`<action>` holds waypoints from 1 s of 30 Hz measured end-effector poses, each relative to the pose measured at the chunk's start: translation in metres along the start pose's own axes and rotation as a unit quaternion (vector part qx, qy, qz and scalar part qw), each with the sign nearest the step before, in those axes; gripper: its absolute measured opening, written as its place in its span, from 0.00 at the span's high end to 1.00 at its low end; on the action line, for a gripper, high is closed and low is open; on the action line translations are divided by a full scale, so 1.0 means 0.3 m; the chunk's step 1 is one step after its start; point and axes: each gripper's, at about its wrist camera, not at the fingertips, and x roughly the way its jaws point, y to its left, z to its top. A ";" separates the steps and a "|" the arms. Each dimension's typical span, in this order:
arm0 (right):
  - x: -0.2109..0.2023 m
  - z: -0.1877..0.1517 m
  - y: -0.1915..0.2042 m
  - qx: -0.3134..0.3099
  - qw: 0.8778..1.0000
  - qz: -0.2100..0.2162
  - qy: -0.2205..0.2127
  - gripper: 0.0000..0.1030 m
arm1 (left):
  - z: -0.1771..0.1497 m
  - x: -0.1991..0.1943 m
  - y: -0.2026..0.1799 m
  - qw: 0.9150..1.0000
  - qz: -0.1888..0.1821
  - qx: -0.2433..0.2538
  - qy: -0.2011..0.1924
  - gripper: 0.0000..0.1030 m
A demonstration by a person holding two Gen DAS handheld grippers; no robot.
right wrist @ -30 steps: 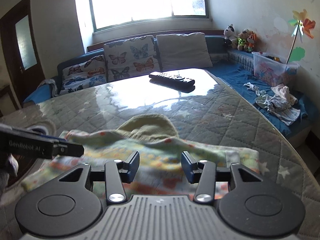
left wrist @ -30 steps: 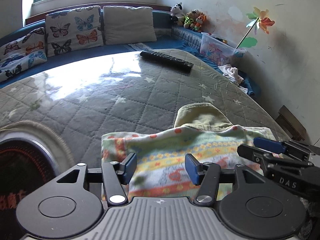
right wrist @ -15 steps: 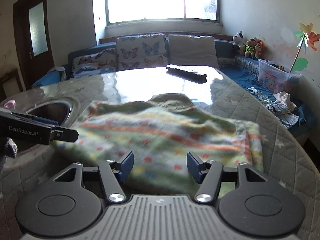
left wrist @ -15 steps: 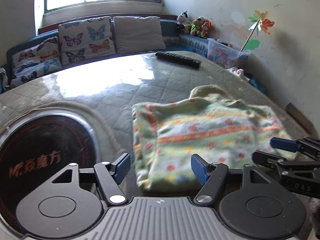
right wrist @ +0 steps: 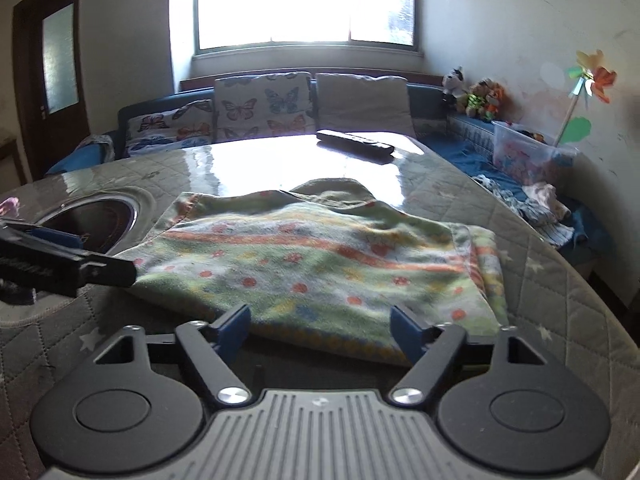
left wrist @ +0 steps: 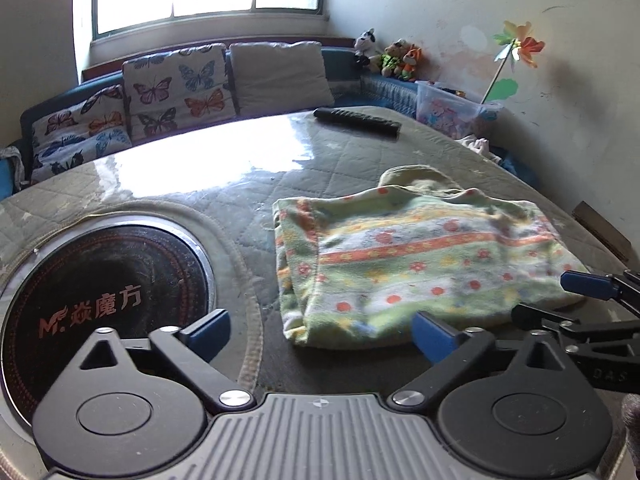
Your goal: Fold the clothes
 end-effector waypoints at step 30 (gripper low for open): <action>-0.137 -0.115 0.059 0.039 0.997 -0.066 -0.001 0.00 | -0.156 -0.157 -0.019 1.000 -0.011 0.010 -0.005 0.00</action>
